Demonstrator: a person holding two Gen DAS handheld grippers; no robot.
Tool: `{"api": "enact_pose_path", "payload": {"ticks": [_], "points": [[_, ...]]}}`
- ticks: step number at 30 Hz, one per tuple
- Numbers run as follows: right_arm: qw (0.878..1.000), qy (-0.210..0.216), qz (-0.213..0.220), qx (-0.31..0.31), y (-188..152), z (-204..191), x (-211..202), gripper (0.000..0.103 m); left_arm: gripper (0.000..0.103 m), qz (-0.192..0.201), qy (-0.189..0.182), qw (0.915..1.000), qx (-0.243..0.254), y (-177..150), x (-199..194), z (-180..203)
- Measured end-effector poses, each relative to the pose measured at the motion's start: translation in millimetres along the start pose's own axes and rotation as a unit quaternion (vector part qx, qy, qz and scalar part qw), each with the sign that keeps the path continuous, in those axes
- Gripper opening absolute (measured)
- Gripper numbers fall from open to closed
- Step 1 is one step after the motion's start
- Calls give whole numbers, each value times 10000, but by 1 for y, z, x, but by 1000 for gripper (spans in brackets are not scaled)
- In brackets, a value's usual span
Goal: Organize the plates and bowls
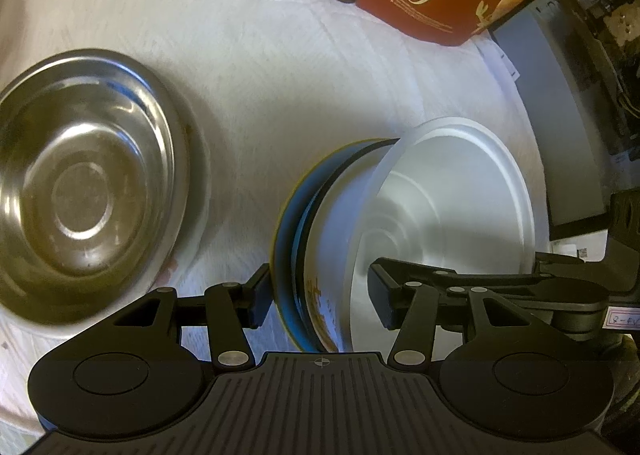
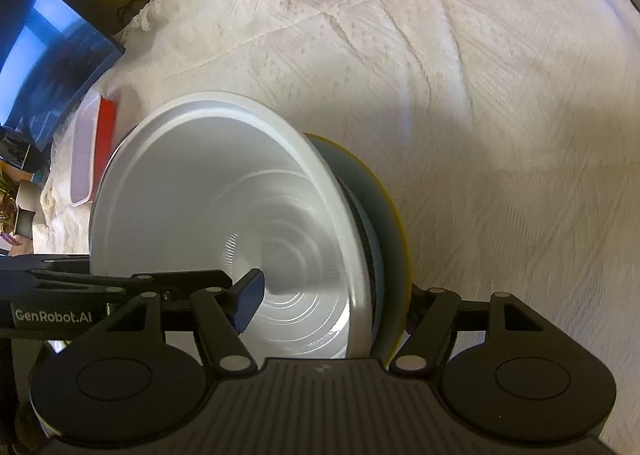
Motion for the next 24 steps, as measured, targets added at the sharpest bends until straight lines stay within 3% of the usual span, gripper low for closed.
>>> {"api": "enact_pose_path", "payload": {"ticks": [24], "points": [[10000,-33,-81,29,2,3,5,70,57,22,22,10000,43,3,4,4]]}}
Point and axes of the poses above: each gripper's, at about its wrist camera, not at the fingertips, and x roughly the way its jaws point, z to its right, y to its top, the point moved 4 cm from there along x, roughly the way its jaws point, and after that the axes turned 13 degrees about -x, right-handed, at the moved point
